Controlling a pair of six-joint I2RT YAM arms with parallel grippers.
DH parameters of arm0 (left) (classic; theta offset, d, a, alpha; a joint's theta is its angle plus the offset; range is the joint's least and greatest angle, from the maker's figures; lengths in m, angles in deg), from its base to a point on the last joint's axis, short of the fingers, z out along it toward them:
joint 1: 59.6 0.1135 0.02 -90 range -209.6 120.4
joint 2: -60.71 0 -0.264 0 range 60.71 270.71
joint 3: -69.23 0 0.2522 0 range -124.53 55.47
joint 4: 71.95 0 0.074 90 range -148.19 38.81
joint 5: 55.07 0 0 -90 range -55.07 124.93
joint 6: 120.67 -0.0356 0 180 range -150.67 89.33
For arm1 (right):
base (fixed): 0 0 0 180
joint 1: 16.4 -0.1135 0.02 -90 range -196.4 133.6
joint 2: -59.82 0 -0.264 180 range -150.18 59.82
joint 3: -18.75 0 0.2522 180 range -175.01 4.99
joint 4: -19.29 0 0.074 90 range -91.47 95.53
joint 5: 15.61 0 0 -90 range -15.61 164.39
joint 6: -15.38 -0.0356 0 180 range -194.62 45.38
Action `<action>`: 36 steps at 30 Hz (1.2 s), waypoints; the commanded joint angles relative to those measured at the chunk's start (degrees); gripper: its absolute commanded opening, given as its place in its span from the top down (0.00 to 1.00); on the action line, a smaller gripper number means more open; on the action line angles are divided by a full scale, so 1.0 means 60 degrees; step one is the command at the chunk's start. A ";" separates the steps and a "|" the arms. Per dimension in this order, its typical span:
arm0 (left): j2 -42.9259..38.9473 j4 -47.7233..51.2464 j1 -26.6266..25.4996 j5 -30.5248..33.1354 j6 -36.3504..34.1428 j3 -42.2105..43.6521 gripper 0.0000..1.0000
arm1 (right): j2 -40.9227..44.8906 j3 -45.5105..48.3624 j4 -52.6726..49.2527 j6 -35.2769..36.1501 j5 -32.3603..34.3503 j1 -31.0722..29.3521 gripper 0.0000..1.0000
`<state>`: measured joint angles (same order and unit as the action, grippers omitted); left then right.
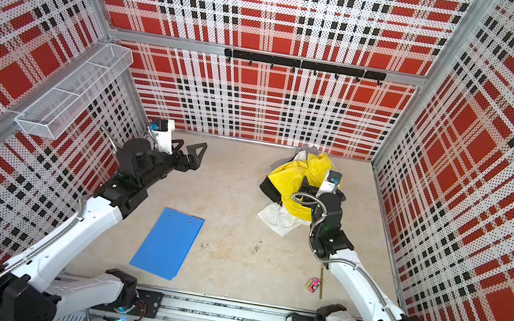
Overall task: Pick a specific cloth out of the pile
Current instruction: 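Reach the right gripper into the clothes pile while the left arm lifts aside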
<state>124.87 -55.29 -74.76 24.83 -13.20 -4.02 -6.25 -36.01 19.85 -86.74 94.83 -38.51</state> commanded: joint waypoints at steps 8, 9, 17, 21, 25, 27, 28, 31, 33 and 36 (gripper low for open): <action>-0.0379 0.1772 0.0284 -0.4010 -0.0736 0.0295 0.01 | -0.1911 -0.1973 -0.2054 0.0243 -0.0186 -0.1123 0.00; -0.0477 0.1667 0.0558 -0.4096 -0.0672 0.0344 0.01 | -0.2050 -0.2088 -0.2133 0.0323 -0.0084 -0.1255 0.00; -0.0913 0.1231 0.0791 -0.4367 -0.0404 0.0612 0.01 | -0.3568 -0.3178 -0.2979 0.0583 0.0144 -0.1462 0.00; -0.0917 0.1239 0.0824 -0.4380 -0.0354 0.0612 0.01 | -0.4963 -0.4140 -0.3459 0.0935 0.0197 -0.1459 0.00; -0.0938 0.1219 0.0841 -0.4394 -0.0349 0.0627 0.01 | -0.6545 -0.5397 -0.4447 0.1020 0.0466 -0.1471 0.00; -0.0951 0.1228 0.0842 -0.4381 -0.0345 0.0627 0.01 | -0.7281 -0.5870 -0.4854 0.1090 0.0797 -0.1471 0.00; -0.0965 0.1217 0.0834 -0.4380 -0.0349 0.0641 0.01 | -0.7588 -0.6060 -0.5029 0.1111 0.0961 -0.1464 0.00; -0.0968 0.1187 0.0832 -0.4382 -0.0319 0.0656 0.01 | -0.8398 -0.6562 -0.5484 0.1243 0.1616 -0.1470 0.00; -0.0952 0.1188 0.0842 -0.4391 -0.0311 0.0656 0.01 | -0.8886 -0.6862 -0.5747 0.1298 0.2086 -0.1470 0.00; -0.0952 0.1177 0.0817 -0.4390 -0.0299 0.0671 0.01 | -0.9266 -0.6909 -0.5693 0.1342 0.2410 -0.1470 0.00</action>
<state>119.82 -46.59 -70.01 -0.77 -15.45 -0.48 -57.74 -78.02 -8.87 -78.63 106.88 -48.06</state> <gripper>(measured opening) 0.992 0.999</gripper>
